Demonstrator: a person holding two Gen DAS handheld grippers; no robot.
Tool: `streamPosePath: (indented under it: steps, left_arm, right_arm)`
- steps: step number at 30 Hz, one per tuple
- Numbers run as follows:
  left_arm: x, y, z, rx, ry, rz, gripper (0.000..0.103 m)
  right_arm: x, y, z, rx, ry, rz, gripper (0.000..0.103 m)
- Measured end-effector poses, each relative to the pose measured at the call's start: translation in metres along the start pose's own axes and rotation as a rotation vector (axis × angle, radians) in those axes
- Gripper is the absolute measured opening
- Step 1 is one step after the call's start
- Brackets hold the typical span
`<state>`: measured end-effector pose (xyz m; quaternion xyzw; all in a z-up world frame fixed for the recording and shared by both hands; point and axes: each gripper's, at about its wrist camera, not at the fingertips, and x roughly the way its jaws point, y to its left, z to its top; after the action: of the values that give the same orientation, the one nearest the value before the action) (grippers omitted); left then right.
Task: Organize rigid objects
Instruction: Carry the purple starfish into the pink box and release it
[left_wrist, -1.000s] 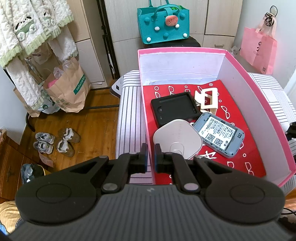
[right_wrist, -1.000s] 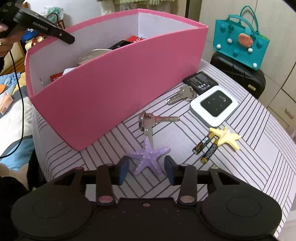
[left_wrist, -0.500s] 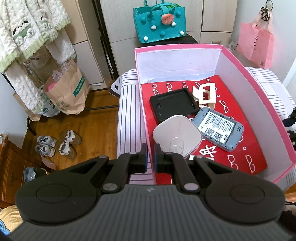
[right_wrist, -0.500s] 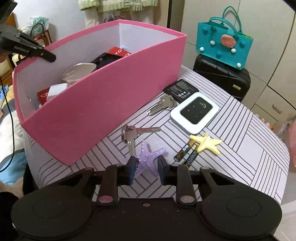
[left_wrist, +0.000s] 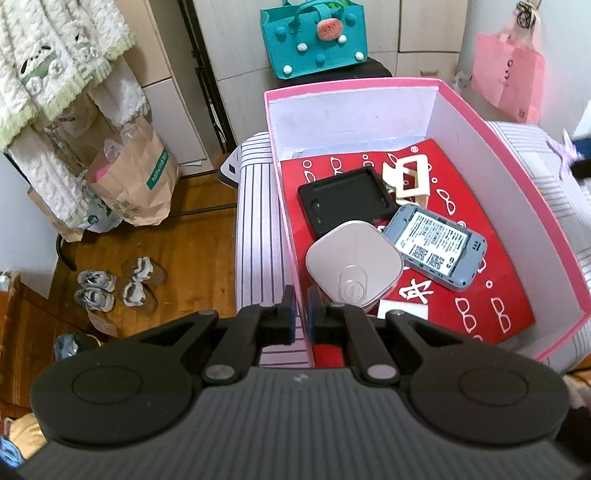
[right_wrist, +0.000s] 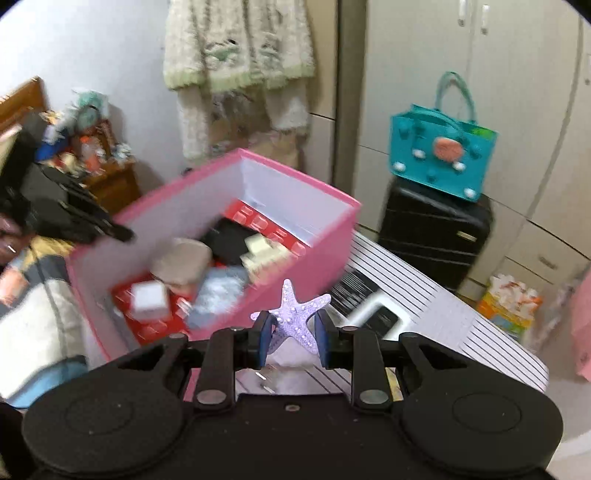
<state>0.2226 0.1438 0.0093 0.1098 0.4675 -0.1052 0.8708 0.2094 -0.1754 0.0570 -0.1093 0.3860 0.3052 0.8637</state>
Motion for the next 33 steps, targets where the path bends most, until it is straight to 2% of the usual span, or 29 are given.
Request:
streamPosePath:
  steps: [4,13,22,33]
  left_arm:
    - [0.0,-0.002,0.003,0.03,0.02,0.014,0.005]
    - [-0.001,-0.007,0.0,0.06,0.005,0.039,0.005]
    - [-0.001,-0.006,0.0,0.044,0.009,0.045,0.005]
    - [-0.004,-0.007,0.0,0.037,0.013,0.049,0.005]
  right_arm:
    - [0.023,0.015,0.027,-0.025,0.021,0.091,0.029]
    - [0.101,0.043,0.069,-0.043,0.098,0.172,0.029]
    - [0.171,0.049,0.079,-0.03,0.193,0.15,0.029]
    - [0.211,0.043,0.092,0.012,0.279,0.135,0.03]
